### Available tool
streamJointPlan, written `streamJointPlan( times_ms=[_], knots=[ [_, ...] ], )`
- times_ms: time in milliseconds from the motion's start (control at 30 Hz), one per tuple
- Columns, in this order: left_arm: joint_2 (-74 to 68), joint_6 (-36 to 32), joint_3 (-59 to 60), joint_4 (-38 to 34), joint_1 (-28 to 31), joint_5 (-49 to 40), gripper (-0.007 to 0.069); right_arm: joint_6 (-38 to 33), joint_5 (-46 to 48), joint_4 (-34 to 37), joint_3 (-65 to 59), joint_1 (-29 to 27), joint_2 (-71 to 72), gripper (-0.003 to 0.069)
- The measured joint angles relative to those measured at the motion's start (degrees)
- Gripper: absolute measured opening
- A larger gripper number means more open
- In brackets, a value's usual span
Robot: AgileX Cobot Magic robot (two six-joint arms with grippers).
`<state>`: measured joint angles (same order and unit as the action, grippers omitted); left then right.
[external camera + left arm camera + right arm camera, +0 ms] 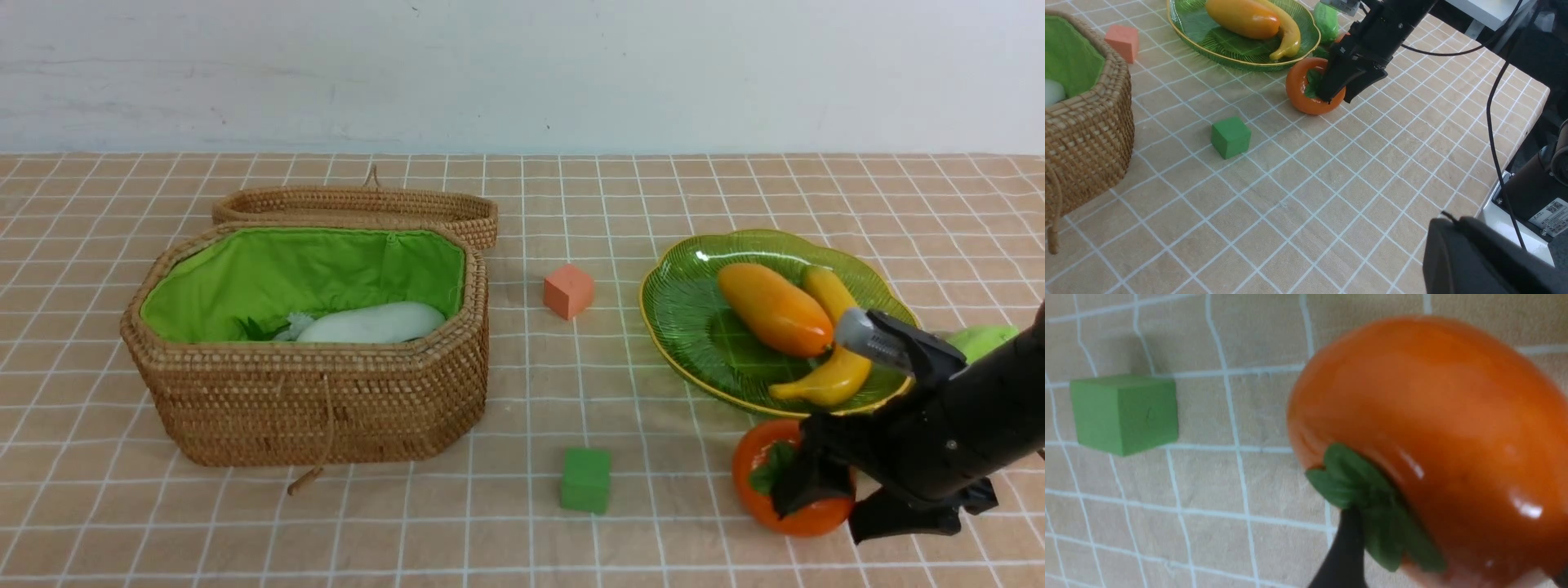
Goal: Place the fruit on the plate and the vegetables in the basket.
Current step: Grab a tomato with your right arm and place it on the plate on the right.
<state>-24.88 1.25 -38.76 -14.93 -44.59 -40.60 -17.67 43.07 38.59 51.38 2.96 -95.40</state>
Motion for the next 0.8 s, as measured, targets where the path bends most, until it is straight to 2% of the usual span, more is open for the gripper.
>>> streamJointPlan(
  times_ms=[233, 467, 800],
  knots=[
    [0.00, 0.00, 0.00, 0.00, 0.00, 0.00, -0.0013, 0.00, 3.49, -2.01, 4.96, 0.00, -0.05, 0.0638],
    [0.00, 0.00, 0.00, -0.35, 0.00, 0.00, -0.0013, 3.31, 3.74, -7.80, 7.48, 0.00, -0.05, 0.0636],
    [0.00, 0.15, 0.00, -0.93, 0.00, 0.00, -0.0013, 4.23, -0.22, -7.14, 7.70, 0.00, -3.31, 0.0633]
  ],
)
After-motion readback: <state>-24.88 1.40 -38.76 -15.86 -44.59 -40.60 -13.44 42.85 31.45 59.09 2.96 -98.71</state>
